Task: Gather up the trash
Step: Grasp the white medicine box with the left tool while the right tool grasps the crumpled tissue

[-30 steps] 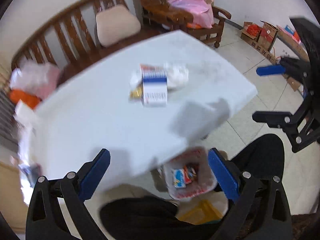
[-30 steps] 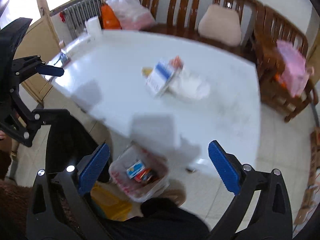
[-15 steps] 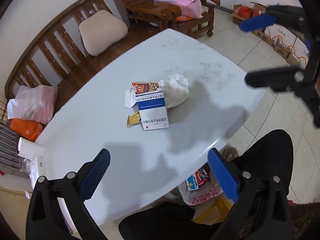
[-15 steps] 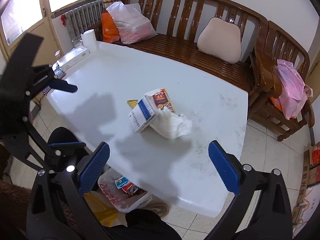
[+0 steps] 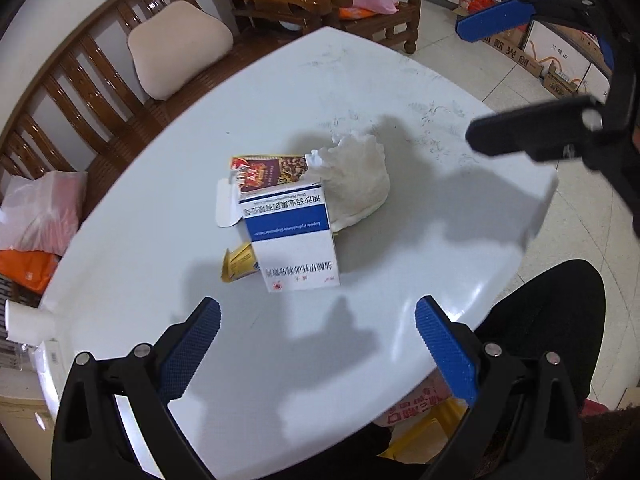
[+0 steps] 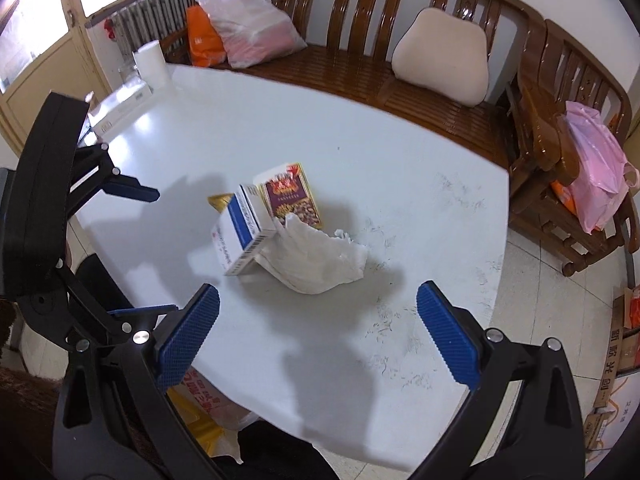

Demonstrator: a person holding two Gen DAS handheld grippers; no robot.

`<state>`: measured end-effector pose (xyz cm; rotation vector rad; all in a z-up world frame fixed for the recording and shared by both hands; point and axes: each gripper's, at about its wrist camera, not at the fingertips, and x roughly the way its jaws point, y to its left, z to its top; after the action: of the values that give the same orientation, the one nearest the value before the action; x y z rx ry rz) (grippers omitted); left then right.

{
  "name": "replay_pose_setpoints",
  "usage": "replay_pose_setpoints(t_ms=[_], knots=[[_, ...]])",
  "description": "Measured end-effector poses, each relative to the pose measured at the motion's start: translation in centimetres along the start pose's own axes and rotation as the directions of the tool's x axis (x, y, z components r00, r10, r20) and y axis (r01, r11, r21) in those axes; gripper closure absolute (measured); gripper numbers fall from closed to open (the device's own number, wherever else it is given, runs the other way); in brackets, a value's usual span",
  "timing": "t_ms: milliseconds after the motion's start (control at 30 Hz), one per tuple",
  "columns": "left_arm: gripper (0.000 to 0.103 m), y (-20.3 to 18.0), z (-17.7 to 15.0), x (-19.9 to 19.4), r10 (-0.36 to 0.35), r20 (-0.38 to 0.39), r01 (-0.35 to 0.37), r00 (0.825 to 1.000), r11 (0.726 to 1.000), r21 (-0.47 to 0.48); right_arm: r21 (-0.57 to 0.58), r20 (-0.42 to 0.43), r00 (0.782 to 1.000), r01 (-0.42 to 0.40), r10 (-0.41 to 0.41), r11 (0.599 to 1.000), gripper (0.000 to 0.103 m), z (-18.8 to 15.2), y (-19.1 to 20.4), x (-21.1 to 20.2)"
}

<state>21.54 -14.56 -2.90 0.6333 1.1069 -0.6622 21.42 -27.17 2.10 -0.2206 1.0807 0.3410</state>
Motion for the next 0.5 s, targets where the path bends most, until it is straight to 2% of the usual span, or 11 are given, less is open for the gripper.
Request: replay_pose_setpoints(t_ms=[500], knots=[[0.008,1.6,2.2,5.8,-0.039,-0.031,0.038,0.999,0.999,-0.035,-0.079,-0.159,0.987,-0.023,0.01,0.997,0.006,-0.3,0.1,9.7]])
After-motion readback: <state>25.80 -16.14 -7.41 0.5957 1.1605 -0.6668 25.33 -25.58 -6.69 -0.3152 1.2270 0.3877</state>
